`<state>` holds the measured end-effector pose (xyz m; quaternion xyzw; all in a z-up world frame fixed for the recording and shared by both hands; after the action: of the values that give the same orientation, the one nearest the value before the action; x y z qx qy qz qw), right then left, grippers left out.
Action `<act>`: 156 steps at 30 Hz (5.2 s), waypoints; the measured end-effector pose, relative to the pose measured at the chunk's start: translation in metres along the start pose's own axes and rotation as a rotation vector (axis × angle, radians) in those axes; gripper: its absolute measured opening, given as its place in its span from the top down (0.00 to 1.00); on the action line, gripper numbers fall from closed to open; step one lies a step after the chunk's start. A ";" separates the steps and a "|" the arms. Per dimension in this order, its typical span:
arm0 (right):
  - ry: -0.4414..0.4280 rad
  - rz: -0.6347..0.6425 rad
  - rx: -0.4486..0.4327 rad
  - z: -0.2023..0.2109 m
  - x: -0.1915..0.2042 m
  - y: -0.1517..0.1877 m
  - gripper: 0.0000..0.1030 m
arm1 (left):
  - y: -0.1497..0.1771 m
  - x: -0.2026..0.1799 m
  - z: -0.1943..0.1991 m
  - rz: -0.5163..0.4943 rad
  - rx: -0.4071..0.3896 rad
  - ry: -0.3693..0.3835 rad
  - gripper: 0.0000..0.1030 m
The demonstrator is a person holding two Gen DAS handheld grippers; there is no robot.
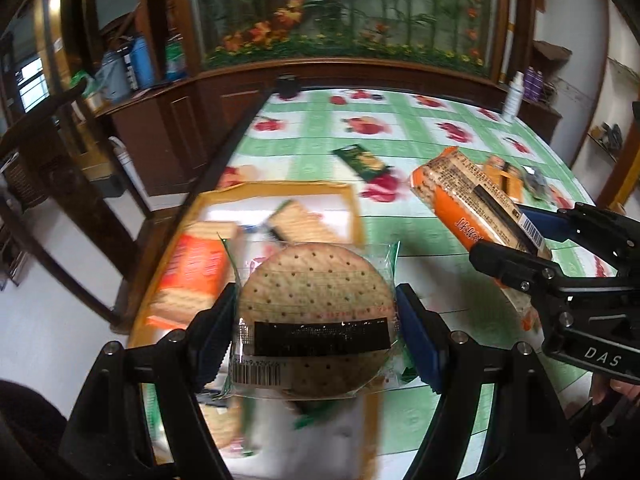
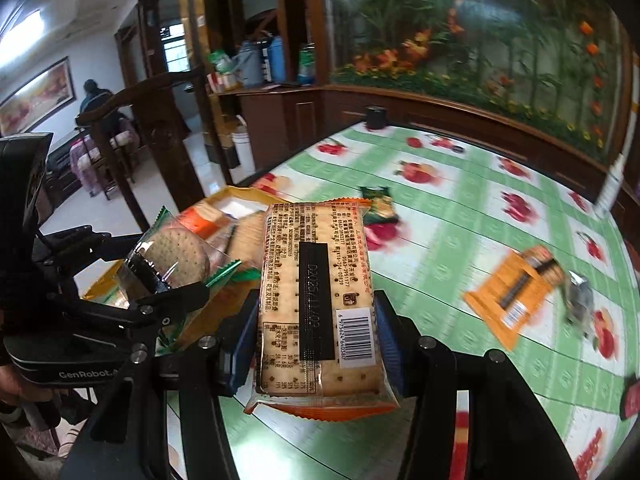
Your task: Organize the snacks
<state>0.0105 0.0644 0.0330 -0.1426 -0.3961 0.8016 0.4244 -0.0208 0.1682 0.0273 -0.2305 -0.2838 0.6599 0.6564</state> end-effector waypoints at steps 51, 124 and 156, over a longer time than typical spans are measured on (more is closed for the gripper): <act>-0.081 0.104 0.121 -0.088 0.087 -0.016 0.33 | 0.053 0.082 -0.038 0.122 0.118 -0.091 0.16; 0.344 -0.501 0.066 0.069 -0.297 0.078 0.19 | -0.085 -0.289 -0.159 -0.281 0.241 0.312 0.10; 0.187 -0.504 0.081 0.043 -0.277 0.079 0.45 | -0.059 -0.260 -0.132 -0.294 0.182 0.214 0.31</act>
<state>0.1069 -0.2035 -0.0288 -0.0959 -0.3458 0.6692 0.6506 0.1198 -0.0825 -0.0471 -0.1952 -0.1820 0.5515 0.7903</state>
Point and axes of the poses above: each gripper's, at about its wrist camera, not at the fingertips, and z roughly against the way its jaws point, x to its left, y to its underside, the point moved 9 cm from there along -z, roughly the way its jaws point, and after that the axes turned 3 degrees about -y, right-handed, at the moved point
